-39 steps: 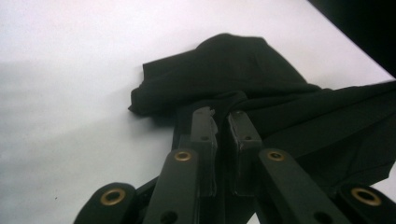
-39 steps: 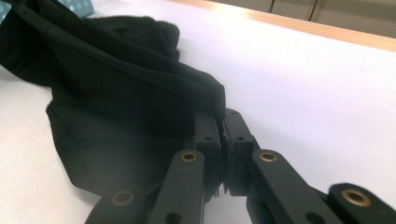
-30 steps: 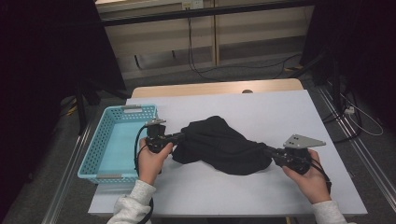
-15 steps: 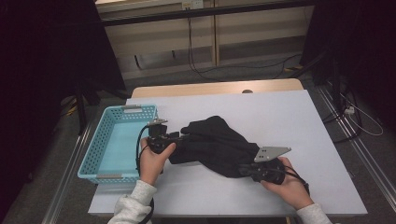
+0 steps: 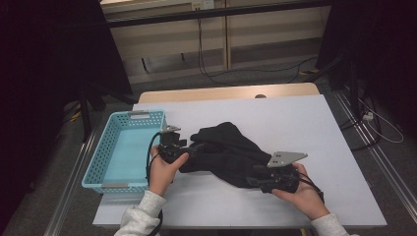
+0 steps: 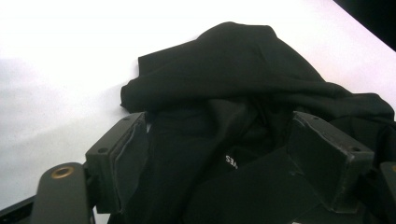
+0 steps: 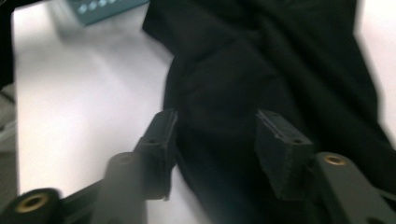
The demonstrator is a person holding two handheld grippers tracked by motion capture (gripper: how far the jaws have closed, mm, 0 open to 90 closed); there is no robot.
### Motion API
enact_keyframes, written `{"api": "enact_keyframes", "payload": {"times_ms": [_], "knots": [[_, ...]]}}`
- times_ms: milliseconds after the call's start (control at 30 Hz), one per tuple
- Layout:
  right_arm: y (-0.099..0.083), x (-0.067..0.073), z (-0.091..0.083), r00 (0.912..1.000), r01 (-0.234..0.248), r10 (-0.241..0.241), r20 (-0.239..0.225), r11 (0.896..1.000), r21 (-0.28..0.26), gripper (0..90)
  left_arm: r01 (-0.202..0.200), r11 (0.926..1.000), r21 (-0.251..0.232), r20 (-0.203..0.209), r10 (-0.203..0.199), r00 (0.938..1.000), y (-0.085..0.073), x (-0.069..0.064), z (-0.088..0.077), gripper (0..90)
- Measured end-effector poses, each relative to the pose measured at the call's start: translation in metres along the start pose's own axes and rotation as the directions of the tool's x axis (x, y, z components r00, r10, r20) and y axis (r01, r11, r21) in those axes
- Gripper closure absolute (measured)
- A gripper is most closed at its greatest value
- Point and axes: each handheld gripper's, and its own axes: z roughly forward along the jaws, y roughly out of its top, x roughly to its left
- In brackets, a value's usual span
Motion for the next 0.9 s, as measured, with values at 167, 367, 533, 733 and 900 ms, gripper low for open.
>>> {"api": "enact_keyframes", "payload": {"times_ms": [167, 367, 533, 733, 900], "knots": [[0.004, -0.007, 0.008, 0.9970, -0.035, 0.036, 0.069, 0.999, -0.009, 42.4, -0.002, 1.0000, -0.003, -0.002, 0.002, 1.0000, 0.000, -0.002, -0.001, 19.3], [0.013, -0.008, 0.030, 0.9943, -0.047, 0.045, 0.097, 0.999, 0.020, 51.6, -0.010, 0.9999, 0.006, -0.011, 0.010, 0.9999, -0.003, 0.000, 0.000, 19.4], [0.007, -0.007, 0.044, 0.9913, -0.005, -0.011, 0.132, 0.992, 0.122, 64.7, -0.012, 0.9999, 0.008, -0.015, 0.012, 0.9998, -0.004, 0.001, -0.003, 18.5], [0.006, 0.003, 0.042, 0.9947, 0.092, -0.097, 0.033, 0.985, 0.148, 84.5, -0.012, 0.9999, 0.003, -0.026, 0.013, 0.9996, -0.004, 0.001, -0.006, 18.5], [0.002, 0.023, 0.035, 0.9801, 0.166, -0.145, -0.135, 0.973, 0.161, 88.4, -0.014, 0.9999, 0.006, -0.026, 0.014, 0.9996, -0.004, 0.001, -0.006, 18.6]]}}
